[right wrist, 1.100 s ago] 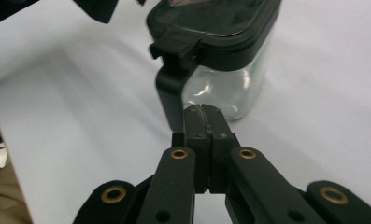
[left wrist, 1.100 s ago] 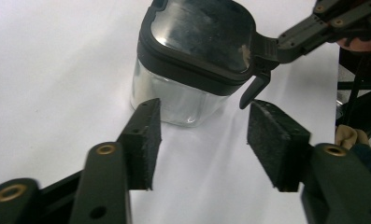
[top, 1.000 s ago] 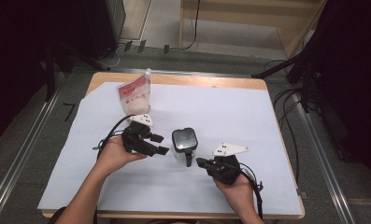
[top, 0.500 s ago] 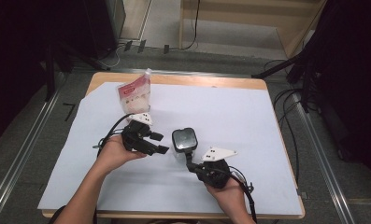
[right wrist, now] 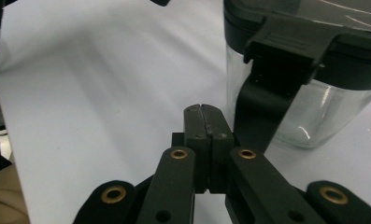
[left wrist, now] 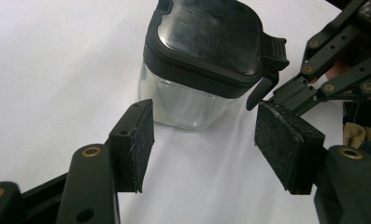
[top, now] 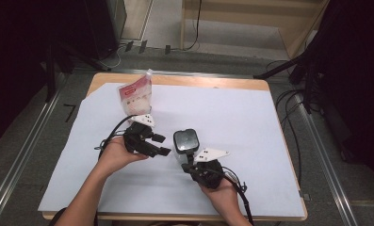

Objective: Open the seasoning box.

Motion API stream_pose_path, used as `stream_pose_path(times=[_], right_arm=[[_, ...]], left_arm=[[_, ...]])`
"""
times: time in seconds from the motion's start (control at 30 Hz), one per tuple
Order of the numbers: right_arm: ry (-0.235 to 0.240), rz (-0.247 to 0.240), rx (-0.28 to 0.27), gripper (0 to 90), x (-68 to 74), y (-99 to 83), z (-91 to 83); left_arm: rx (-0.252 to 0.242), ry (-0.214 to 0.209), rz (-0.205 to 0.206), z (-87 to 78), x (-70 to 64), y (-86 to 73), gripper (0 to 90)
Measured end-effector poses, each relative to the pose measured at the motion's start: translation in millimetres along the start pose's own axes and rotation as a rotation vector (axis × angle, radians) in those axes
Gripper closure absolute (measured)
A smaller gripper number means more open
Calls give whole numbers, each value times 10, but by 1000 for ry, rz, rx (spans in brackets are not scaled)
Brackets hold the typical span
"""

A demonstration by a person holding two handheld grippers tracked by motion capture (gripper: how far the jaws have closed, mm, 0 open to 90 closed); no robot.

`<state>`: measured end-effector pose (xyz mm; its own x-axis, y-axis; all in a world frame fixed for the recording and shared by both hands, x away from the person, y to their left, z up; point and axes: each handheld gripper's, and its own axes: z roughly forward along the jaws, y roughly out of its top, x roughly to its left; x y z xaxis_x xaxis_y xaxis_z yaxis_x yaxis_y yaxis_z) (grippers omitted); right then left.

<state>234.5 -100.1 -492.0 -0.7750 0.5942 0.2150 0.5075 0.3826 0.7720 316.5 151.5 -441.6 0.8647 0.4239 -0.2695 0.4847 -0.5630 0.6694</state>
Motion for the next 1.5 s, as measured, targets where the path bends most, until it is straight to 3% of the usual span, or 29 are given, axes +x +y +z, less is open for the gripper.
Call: stream_pose_path(times=[0.47,1.03,1.27,1.5], right_arm=[[-9,2,11,900,-90,-11,-26],[-57,70,1,900,-473,-37,-263],[-59,101,12,900,-642,-36,-346],[-52,117,34,900,-755,-25,-389]], left_arm=[[-3,2,10,1,-14,2,380],[-3,-8,29,71,-47,20,372],[-6,-27,26,122,-39,33,366],[-1,-17,35,168,-37,59,337]])
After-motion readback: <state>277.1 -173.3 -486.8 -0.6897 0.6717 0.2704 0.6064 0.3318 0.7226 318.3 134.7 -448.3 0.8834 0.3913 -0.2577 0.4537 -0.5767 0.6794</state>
